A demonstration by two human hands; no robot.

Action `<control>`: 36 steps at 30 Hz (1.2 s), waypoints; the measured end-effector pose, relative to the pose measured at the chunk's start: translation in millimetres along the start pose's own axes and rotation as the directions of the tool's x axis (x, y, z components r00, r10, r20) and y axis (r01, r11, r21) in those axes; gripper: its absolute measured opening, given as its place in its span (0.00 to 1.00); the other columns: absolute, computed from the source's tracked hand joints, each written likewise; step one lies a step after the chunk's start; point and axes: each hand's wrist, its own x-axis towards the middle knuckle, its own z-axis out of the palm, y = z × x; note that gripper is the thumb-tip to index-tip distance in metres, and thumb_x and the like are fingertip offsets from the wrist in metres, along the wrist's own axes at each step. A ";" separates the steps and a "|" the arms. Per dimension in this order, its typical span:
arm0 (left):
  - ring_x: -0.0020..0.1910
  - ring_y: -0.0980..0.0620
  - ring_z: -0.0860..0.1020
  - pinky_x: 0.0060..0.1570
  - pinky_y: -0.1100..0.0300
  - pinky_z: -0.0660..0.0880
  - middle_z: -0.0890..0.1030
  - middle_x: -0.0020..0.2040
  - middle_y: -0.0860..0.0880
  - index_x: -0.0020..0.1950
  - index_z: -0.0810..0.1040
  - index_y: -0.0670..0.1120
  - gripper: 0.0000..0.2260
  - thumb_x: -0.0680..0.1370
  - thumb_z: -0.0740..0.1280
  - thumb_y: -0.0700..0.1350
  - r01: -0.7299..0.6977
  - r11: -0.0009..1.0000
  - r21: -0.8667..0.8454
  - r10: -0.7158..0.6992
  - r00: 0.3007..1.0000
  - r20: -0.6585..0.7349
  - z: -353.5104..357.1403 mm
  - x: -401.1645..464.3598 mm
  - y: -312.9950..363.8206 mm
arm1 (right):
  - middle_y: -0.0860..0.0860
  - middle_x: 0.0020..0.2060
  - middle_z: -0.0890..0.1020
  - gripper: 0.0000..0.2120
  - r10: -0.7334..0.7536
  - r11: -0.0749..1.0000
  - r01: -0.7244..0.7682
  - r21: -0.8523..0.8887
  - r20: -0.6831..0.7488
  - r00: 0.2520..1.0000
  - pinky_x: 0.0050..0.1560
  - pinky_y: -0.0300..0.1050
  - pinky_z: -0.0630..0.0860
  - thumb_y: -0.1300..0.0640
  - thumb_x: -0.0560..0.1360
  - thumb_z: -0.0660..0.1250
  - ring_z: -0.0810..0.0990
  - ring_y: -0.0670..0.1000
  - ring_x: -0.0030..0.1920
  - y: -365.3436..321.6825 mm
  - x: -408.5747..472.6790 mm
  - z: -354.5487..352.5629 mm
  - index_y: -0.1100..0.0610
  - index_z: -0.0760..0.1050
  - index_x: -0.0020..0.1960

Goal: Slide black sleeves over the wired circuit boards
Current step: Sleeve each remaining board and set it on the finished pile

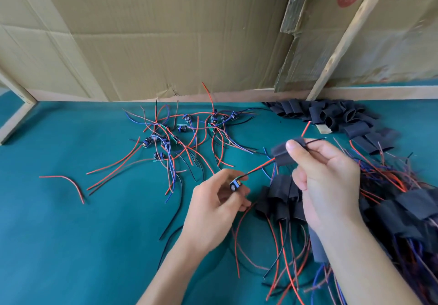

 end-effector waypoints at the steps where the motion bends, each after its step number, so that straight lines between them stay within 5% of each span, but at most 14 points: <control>1: 0.39 0.49 0.86 0.42 0.58 0.81 0.85 0.42 0.47 0.51 0.82 0.48 0.08 0.75 0.65 0.42 0.016 1.000 -0.008 -0.016 1.000 0.000 0.2 -0.1 0.7 | 0.46 0.23 0.66 0.13 -0.003 1.000 0.003 0.007 -0.026 1.000 0.25 0.38 0.58 0.66 0.76 0.73 0.59 0.47 0.24 0.1 0.6 -0.7 0.54 0.82 0.34; 12: 0.34 0.48 0.80 0.34 0.59 0.77 0.80 0.41 0.49 0.57 0.81 0.40 0.08 0.84 0.62 0.37 0.095 0.985 -0.145 -0.072 0.985 0.157 -9.1 2.1 1.7 | 0.45 0.24 0.71 0.11 -0.064 0.998 0.068 0.015 -0.190 0.980 0.23 0.36 0.62 0.65 0.76 0.74 0.61 0.46 0.23 1.6 -0.3 2.6 0.56 0.80 0.37; 22: 0.35 0.49 0.80 0.37 0.60 0.78 0.82 0.41 0.45 0.55 0.85 0.45 0.08 0.79 0.68 0.41 0.089 0.943 -0.320 -0.053 0.991 0.119 -10.3 2.5 0.3 | 0.53 0.22 0.74 0.05 0.041 0.988 -0.018 -0.154 0.148 0.988 0.24 0.38 0.67 0.53 0.68 0.76 0.70 0.48 0.22 18.2 -12.6 12.1 0.53 0.84 0.41; 27: 0.36 0.48 0.80 0.38 0.59 0.79 0.80 0.41 0.43 0.54 0.85 0.42 0.09 0.77 0.68 0.42 0.111 0.874 -0.472 -0.070 0.992 0.105 -10.2 5.1 1.8 | 0.69 0.36 0.81 0.05 0.048 0.994 -0.023 -0.110 0.235 0.971 0.27 0.41 0.69 0.54 0.69 0.77 0.72 0.50 0.25 14.2 -13.7 11.0 0.54 0.85 0.43; 33: 0.38 0.48 0.82 0.40 0.60 0.79 0.82 0.40 0.41 0.54 0.86 0.43 0.08 0.78 0.70 0.44 0.072 0.897 -0.436 -0.065 0.997 0.031 -12.4 4.4 2.1 | 0.60 0.35 0.84 0.10 0.050 0.994 -0.016 -0.109 0.311 0.949 0.28 0.41 0.74 0.57 0.70 0.76 0.78 0.50 0.27 20.7 -24.4 18.3 0.59 0.83 0.49; 36: 0.37 0.50 0.82 0.31 0.62 0.76 0.84 0.39 0.45 0.49 0.86 0.47 0.06 0.76 0.74 0.48 0.033 0.938 -0.344 -0.041 0.999 -0.017 -14.8 3.8 6.8 | 0.61 0.35 0.85 0.06 0.102 0.994 -0.085 -0.068 0.292 0.951 0.29 0.42 0.75 0.56 0.70 0.75 0.79 0.51 0.27 21.6 -28.7 24.0 0.56 0.84 0.46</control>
